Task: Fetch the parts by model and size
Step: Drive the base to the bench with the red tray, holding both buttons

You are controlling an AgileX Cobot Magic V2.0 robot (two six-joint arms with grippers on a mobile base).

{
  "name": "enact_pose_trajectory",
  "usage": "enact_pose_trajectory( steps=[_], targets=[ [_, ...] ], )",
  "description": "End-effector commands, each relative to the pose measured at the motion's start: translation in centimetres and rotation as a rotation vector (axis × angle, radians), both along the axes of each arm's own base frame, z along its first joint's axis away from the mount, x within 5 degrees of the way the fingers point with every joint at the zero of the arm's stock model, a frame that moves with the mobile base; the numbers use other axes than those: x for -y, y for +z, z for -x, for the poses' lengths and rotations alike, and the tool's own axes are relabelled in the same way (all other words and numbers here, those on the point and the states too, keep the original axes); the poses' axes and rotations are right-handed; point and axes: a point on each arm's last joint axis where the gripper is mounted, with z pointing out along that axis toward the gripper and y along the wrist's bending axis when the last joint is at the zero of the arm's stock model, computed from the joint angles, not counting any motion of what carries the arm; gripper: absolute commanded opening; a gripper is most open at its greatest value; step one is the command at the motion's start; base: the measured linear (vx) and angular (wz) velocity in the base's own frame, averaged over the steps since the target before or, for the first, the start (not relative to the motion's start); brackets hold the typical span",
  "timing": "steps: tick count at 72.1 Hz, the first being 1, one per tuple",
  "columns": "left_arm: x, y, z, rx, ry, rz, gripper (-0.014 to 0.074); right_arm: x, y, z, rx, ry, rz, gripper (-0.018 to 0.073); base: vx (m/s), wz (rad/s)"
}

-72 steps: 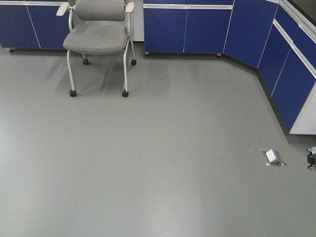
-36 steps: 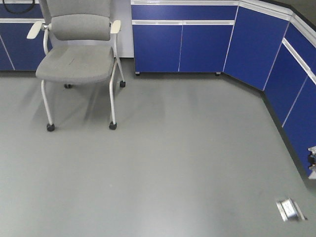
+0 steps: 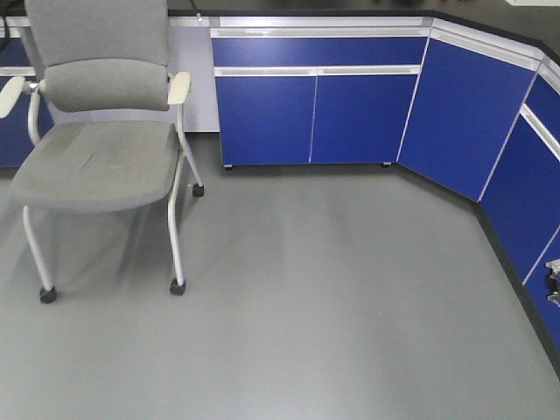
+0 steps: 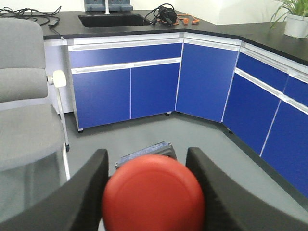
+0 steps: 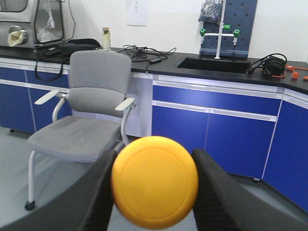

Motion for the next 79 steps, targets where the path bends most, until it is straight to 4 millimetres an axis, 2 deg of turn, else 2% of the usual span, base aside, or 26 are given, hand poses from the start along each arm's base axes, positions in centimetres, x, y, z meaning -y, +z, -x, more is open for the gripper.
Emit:
enact_pose_trajectory(
  steps=[1, 35, 79],
  targets=[
    [0.1, 1.42, -0.11, 0.084, -0.009, 0.033, -0.0008, 0.09, 1.62, 0.11, 0.098, -0.007, -0.022, -0.001, 0.53, -0.1],
    [0.1, 1.42, -0.11, 0.084, -0.009, 0.033, -0.0008, 0.09, 1.62, 0.11, 0.098, -0.007, -0.022, -0.001, 0.48, -0.26],
    [0.1, 1.42, -0.11, 0.084, -0.009, 0.033, -0.0008, 0.09, 1.62, 0.11, 0.098, -0.007, -0.022, -0.001, 0.25, -0.93]
  ],
)
